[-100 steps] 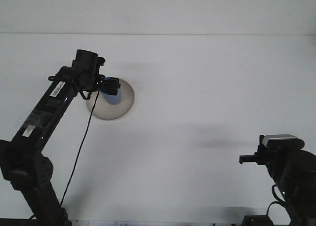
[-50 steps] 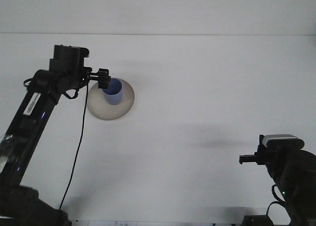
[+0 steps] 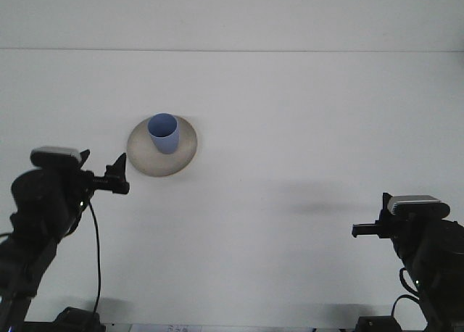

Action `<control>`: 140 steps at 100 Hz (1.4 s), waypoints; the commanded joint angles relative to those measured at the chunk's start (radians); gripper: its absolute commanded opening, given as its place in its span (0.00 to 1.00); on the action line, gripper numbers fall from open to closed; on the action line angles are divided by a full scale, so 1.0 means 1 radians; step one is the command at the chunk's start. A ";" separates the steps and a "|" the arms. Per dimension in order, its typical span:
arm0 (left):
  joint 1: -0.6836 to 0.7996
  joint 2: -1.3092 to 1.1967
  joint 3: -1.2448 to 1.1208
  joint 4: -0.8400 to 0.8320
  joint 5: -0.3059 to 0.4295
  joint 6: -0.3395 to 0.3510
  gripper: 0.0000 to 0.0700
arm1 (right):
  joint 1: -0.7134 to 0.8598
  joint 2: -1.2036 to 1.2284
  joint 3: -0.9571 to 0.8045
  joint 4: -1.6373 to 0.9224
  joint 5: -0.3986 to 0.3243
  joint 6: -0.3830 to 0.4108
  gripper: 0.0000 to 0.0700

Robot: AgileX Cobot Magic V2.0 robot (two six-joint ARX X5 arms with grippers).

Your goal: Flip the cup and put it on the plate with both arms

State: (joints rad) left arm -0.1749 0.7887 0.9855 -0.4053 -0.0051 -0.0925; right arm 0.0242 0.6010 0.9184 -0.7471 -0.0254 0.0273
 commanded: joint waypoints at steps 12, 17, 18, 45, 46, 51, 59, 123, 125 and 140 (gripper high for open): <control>0.000 -0.168 -0.208 0.002 -0.062 -0.008 0.41 | 0.001 0.002 0.010 0.014 0.000 0.010 0.00; 0.000 -0.201 -0.248 0.001 -0.068 -0.024 0.20 | 0.001 0.002 0.010 0.014 0.000 0.010 0.00; 0.000 -0.206 -0.255 0.001 -0.068 -0.029 0.16 | 0.001 0.002 0.010 0.014 0.000 0.010 0.00; -0.001 -0.267 -0.292 -0.025 -0.067 -0.069 0.02 | 0.001 0.002 0.011 0.014 0.000 0.010 0.00; -0.001 -0.268 -0.292 -0.024 -0.067 -0.069 0.02 | 0.001 0.002 0.011 0.014 0.000 0.010 0.00; -0.001 -0.274 -0.292 -0.017 -0.067 -0.069 0.02 | 0.001 0.002 0.011 0.014 0.000 0.010 0.00; -0.001 -0.287 -0.291 -0.003 -0.067 -0.069 0.02 | 0.001 0.002 0.011 0.014 0.000 0.010 0.00; -0.001 -0.415 -0.300 0.034 -0.067 -0.064 0.02 | 0.001 0.002 0.011 0.014 0.000 0.010 0.00; 0.000 -0.426 -0.304 0.042 -0.068 -0.059 0.02 | 0.001 0.002 0.011 0.014 0.000 0.010 0.00; 0.006 -0.521 -0.389 0.150 -0.066 -0.011 0.02 | 0.001 0.002 0.011 0.014 0.000 0.010 0.00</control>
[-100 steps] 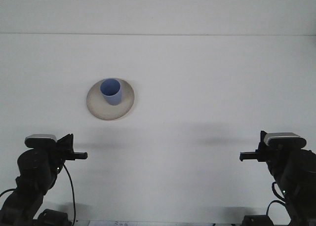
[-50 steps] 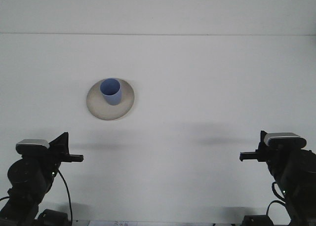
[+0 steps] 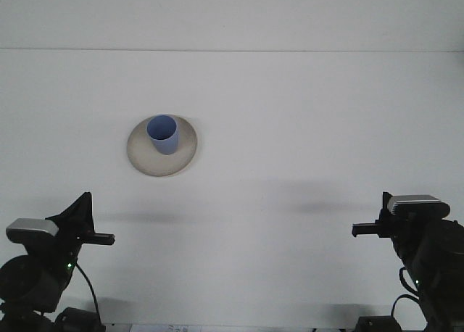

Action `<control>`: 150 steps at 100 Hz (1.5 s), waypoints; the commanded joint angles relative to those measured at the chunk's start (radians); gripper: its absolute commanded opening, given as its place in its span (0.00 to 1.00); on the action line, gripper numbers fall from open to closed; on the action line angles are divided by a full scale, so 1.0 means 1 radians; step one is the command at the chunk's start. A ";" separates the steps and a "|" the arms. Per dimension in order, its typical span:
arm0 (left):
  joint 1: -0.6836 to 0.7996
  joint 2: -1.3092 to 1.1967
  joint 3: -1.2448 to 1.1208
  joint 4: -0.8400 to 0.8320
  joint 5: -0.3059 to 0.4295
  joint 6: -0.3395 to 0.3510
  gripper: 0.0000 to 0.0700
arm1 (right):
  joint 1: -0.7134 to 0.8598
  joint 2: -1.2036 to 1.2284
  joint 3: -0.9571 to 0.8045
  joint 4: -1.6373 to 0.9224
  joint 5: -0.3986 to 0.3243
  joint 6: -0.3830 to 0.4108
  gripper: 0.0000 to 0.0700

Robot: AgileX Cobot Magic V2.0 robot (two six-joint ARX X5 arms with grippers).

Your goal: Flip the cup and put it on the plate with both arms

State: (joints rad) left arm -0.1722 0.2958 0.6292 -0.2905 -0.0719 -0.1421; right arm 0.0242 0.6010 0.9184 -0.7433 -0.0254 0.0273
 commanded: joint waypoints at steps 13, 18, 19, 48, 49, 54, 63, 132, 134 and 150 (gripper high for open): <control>0.013 -0.139 -0.167 0.087 0.001 0.065 0.02 | 0.001 0.002 0.011 0.010 0.000 0.010 0.00; 0.018 -0.179 -0.222 0.099 0.001 0.067 0.02 | 0.001 0.002 0.011 0.010 0.000 0.010 0.00; 0.018 -0.187 -0.233 0.102 0.001 0.067 0.02 | 0.001 0.002 0.011 0.010 0.000 0.010 0.00; 0.032 -0.293 -0.482 0.214 0.020 0.043 0.02 | 0.001 0.002 0.011 0.012 0.000 0.010 0.00; 0.032 -0.293 -0.484 0.217 0.022 0.043 0.02 | 0.001 0.002 0.011 0.013 0.000 0.010 0.00; 0.032 -0.293 -0.510 0.262 0.032 0.043 0.02 | 0.001 0.002 0.011 0.015 0.000 0.010 0.00; 0.033 -0.293 -0.547 0.337 0.032 0.044 0.02 | 0.001 0.002 0.011 0.018 0.000 0.010 0.00; 0.074 -0.293 -0.615 0.460 0.032 0.045 0.02 | 0.001 0.002 0.011 0.018 0.000 0.010 0.00; 0.074 -0.293 -0.615 0.460 0.032 0.045 0.02 | 0.001 0.002 0.011 0.018 0.000 0.010 0.00; 0.074 -0.293 -0.615 0.460 0.032 0.045 0.02 | 0.001 0.002 0.011 0.018 0.000 0.010 0.00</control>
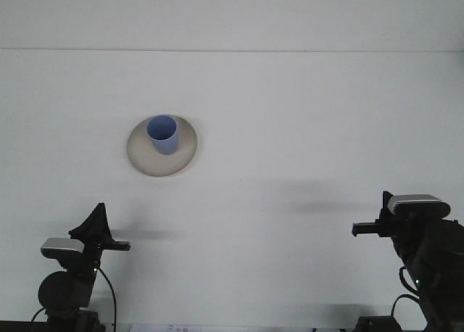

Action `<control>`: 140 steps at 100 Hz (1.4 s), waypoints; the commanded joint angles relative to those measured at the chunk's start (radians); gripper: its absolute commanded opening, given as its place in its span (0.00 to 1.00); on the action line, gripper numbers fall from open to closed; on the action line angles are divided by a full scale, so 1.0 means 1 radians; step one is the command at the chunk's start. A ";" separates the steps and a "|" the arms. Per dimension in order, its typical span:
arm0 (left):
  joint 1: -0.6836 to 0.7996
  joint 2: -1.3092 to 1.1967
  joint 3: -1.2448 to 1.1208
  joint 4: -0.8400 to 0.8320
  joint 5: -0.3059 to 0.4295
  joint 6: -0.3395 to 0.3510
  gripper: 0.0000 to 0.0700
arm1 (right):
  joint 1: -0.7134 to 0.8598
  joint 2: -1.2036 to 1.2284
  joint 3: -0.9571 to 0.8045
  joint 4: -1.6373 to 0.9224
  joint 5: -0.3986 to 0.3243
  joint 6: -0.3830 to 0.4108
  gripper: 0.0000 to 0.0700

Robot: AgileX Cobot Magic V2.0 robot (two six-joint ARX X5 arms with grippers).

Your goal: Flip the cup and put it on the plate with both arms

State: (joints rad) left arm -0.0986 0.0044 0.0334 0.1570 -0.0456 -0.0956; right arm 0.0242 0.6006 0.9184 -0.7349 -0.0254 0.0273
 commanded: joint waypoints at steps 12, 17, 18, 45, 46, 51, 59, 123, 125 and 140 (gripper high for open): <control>0.000 -0.001 -0.019 0.013 0.006 -0.002 0.02 | 0.001 0.002 0.011 0.010 0.000 0.010 0.00; 0.000 -0.001 -0.019 0.013 0.006 -0.002 0.02 | 0.001 0.002 0.011 0.010 0.000 0.010 0.00; 0.000 -0.001 -0.019 0.013 0.006 -0.002 0.02 | 0.001 0.002 0.011 0.010 0.000 0.010 0.00; 0.000 -0.001 -0.019 0.012 0.005 -0.002 0.02 | 0.005 -0.058 -0.050 0.100 0.048 0.010 0.00; 0.000 -0.001 -0.019 0.012 0.005 -0.002 0.02 | 0.005 -0.064 -0.058 0.112 0.048 0.010 0.00; 0.000 -0.001 -0.019 0.012 0.005 -0.002 0.02 | 0.005 -0.101 -0.106 0.191 0.049 0.010 0.00; 0.000 -0.001 -0.019 0.010 0.005 -0.002 0.02 | 0.005 -0.174 -0.210 0.361 0.053 0.010 0.00; 0.000 -0.001 -0.019 0.009 0.005 -0.002 0.02 | 0.005 -0.603 -0.822 0.783 0.053 -0.016 0.00; 0.000 -0.001 -0.019 0.009 0.005 -0.002 0.02 | 0.005 -0.599 -0.838 0.805 0.053 -0.016 0.00; 0.000 -0.001 -0.019 0.009 0.005 -0.002 0.02 | 0.005 -0.600 -0.906 0.906 0.052 -0.017 0.00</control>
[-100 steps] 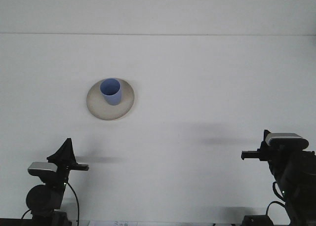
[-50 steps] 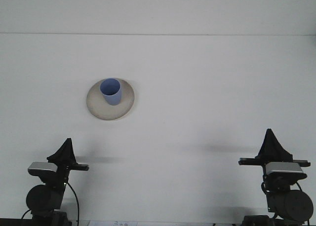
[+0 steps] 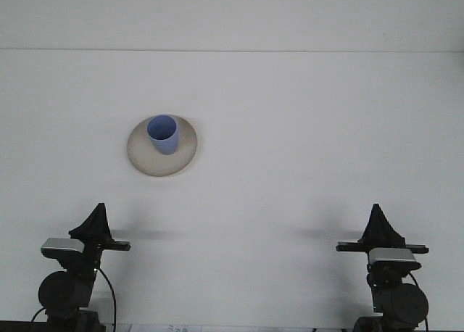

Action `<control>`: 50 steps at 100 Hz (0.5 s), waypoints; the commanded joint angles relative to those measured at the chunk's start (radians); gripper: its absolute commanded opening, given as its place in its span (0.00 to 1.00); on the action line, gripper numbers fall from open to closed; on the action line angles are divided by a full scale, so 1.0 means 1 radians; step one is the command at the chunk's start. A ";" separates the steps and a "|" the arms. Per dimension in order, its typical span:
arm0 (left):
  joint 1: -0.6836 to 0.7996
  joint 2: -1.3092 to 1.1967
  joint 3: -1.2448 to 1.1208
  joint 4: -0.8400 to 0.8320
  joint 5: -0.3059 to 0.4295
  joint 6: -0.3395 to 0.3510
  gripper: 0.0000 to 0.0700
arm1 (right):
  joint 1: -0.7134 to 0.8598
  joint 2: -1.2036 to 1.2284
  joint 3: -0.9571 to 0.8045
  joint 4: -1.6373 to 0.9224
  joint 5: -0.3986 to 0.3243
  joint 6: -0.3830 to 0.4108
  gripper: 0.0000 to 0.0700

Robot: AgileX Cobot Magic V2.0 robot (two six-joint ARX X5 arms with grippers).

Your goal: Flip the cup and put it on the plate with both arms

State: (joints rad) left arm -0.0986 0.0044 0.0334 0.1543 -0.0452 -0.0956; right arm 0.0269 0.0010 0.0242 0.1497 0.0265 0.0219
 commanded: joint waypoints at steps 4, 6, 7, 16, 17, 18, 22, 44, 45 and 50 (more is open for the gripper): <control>0.000 -0.001 -0.019 0.010 0.005 -0.002 0.02 | 0.002 0.000 -0.011 0.013 0.000 -0.011 0.00; 0.000 -0.001 -0.019 0.010 0.005 -0.002 0.02 | 0.002 0.000 -0.011 0.011 0.000 -0.011 0.00; 0.000 -0.001 -0.019 0.010 0.005 -0.002 0.02 | 0.002 0.000 -0.011 0.013 0.000 -0.011 0.00; 0.000 -0.001 -0.019 0.010 0.005 -0.002 0.02 | 0.002 0.000 -0.011 0.015 0.000 -0.011 0.00; 0.000 -0.001 -0.019 0.010 0.005 -0.002 0.02 | 0.002 0.000 -0.011 0.014 0.000 -0.011 0.00; 0.000 -0.001 -0.019 0.010 0.005 -0.002 0.02 | 0.002 0.000 -0.011 0.014 0.000 -0.011 0.00; 0.000 -0.001 -0.019 0.010 0.005 -0.002 0.02 | 0.002 0.000 -0.011 0.014 0.000 -0.011 0.00; 0.000 -0.001 -0.019 0.010 0.005 -0.002 0.02 | 0.002 0.000 -0.011 0.014 0.000 -0.011 0.00; 0.000 -0.001 -0.019 0.010 0.005 -0.002 0.02 | 0.002 0.000 -0.011 0.014 0.000 -0.011 0.00; 0.000 -0.001 -0.019 0.010 0.005 -0.002 0.02 | 0.002 0.000 -0.011 0.014 0.001 -0.011 0.00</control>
State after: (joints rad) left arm -0.0986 0.0044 0.0334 0.1535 -0.0452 -0.0956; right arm 0.0269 0.0013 0.0147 0.1551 0.0269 0.0196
